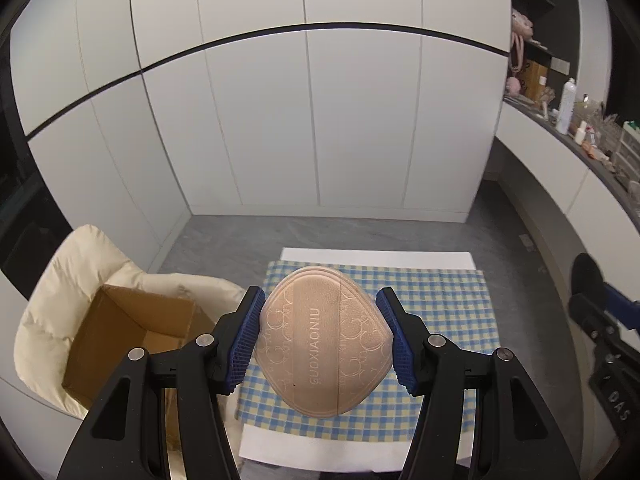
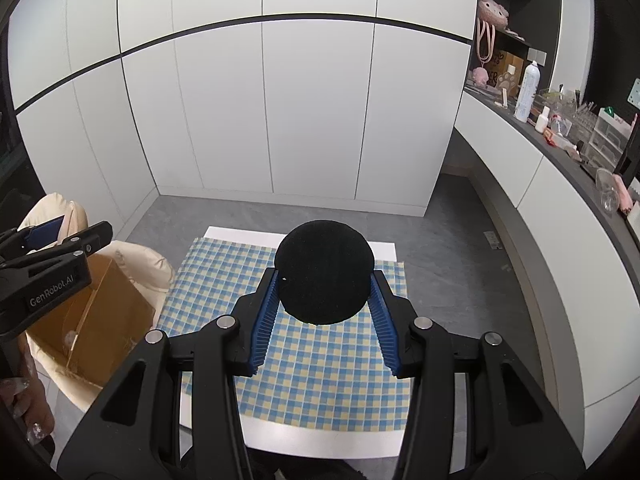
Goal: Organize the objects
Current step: 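Carry the held puff and compact back and over toward the cardboard box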
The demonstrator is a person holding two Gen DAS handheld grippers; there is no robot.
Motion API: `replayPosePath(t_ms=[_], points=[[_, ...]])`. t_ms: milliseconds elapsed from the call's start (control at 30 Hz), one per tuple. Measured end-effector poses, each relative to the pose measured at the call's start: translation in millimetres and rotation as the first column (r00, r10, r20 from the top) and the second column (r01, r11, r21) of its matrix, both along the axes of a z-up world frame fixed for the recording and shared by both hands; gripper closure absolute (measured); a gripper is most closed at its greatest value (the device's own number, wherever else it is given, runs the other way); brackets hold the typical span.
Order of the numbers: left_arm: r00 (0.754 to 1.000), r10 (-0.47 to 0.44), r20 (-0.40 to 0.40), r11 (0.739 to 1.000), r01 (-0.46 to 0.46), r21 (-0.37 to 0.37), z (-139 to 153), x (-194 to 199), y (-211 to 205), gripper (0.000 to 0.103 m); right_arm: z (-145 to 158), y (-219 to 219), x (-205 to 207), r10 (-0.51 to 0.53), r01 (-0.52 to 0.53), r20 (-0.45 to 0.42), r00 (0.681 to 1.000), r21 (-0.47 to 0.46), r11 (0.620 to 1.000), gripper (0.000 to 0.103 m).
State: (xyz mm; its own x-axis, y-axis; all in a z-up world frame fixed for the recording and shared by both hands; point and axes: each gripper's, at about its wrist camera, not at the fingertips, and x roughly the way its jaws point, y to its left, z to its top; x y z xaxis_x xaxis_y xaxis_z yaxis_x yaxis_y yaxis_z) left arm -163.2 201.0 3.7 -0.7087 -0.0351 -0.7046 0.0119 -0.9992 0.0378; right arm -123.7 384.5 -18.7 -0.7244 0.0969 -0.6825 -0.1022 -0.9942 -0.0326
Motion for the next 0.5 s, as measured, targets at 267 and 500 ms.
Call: replayPosePath(t_ms=[267, 500], points=[[1.000, -0.014, -0.022, 1.000, 0.014, -0.018, -1, 37, 2, 0.044, -9, -15, 34, 0.016, -0.016, -0.001, 1.000, 0.011, 1.000, 0.056], [0.999, -0.008, -0.031, 0.998, 0.006, -0.058, -16, 79, 0, 0.044, -21, -20, 64, 0.017, -0.017, 0.006, 1.000, 0.001, 1.000, 0.056]])
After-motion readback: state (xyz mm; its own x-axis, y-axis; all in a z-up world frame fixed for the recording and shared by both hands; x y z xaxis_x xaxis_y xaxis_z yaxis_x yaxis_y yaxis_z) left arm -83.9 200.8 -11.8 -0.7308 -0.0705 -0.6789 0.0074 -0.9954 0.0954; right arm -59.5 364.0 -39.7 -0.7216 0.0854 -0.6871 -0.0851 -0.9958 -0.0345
